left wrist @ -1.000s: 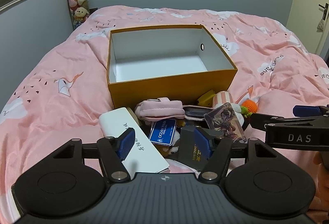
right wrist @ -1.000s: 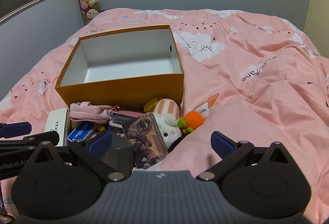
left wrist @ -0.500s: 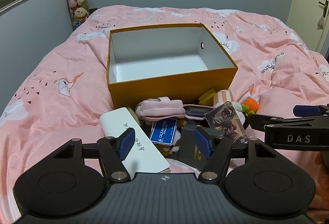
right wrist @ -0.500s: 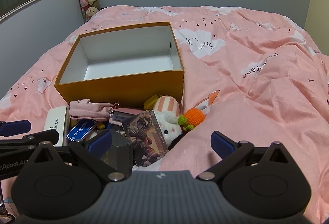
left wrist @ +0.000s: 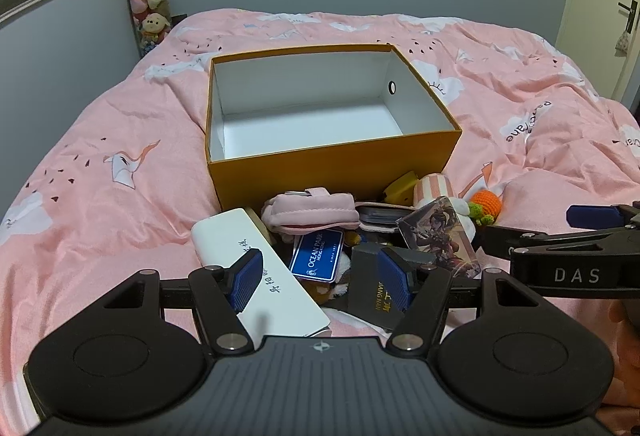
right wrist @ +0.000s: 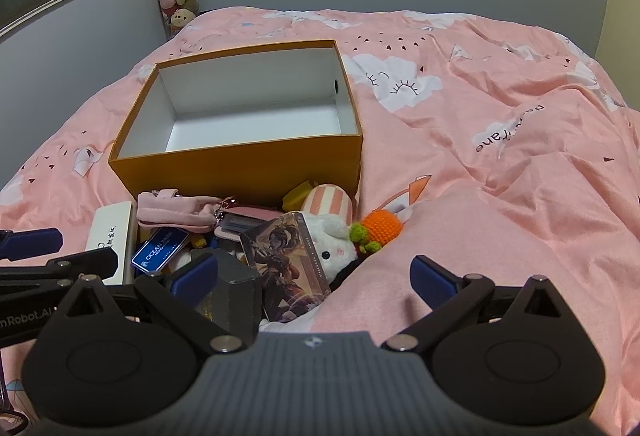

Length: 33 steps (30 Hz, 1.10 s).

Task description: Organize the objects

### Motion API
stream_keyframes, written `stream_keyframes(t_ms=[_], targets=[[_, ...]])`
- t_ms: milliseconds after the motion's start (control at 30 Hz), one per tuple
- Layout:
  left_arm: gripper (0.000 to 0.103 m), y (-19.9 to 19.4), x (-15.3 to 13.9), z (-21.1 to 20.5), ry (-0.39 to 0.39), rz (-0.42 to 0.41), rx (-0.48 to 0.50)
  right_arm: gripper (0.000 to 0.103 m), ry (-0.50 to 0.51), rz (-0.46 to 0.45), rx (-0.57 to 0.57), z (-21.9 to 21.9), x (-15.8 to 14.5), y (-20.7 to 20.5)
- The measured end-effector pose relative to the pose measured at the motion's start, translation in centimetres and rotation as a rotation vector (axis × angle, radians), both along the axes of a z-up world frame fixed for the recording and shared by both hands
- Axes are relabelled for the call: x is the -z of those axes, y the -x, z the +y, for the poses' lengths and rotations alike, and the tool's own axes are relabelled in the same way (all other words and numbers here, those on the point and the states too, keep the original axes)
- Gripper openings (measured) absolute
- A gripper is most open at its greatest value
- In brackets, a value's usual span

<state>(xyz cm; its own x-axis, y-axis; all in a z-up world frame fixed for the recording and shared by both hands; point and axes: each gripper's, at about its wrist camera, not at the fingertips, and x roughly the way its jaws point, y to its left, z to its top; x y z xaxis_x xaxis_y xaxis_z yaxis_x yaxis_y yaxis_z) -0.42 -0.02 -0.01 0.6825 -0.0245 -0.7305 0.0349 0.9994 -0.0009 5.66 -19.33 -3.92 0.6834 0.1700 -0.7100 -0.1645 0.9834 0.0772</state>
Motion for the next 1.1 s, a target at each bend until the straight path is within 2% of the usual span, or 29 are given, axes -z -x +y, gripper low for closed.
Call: stream_keyframes(t_ms=[133, 267, 433, 533, 600, 800, 867, 1100], targets=[[0.076, -0.2, -0.1, 0.9, 0.042, -0.002, 0.003, 0.102, -0.007, 0.017, -0.018, 0.2, 0.2, -0.2], [0.069, -0.7, -0.1, 1.9, 0.054, 0.017, -0.009, 0.101, -0.012, 0.035, -0.034, 0.4, 0.5, -0.5], [0.065, -1.4, 0.5, 3.0, 0.110, 0.055, -0.019, 0.080, -0.033, 0.068, -0.071, 0.6, 0.9, -1.3], [0.065, -1.8, 0.8, 2.4, 0.125, 0.064, 0.035, 0.068, -0.062, 0.103, -0.088, 0.6, 1.5, -2.0], [0.065, -2.1, 1.0, 1.7, 0.122, 0.072, 0.067, 0.053, -0.080, 0.126, -0.091, 0.4, 1.8, -2.4], [0.067, -3.5, 2.9, -0.7, 0.096, 0.145, 0.170, 0.034, -0.105, 0.167, -0.109, 0.1, 2.8, -3.1], [0.074, -3.8, 3.5, -1.4, 0.081, 0.165, 0.199, 0.031, -0.094, 0.172, -0.117, 0.2, 3.2, -3.4], [0.078, -5.0, 5.3, -2.8, 0.046, 0.231, 0.253, 0.024, -0.103, 0.222, -0.133, 0.3, 4.5, -4.5]])
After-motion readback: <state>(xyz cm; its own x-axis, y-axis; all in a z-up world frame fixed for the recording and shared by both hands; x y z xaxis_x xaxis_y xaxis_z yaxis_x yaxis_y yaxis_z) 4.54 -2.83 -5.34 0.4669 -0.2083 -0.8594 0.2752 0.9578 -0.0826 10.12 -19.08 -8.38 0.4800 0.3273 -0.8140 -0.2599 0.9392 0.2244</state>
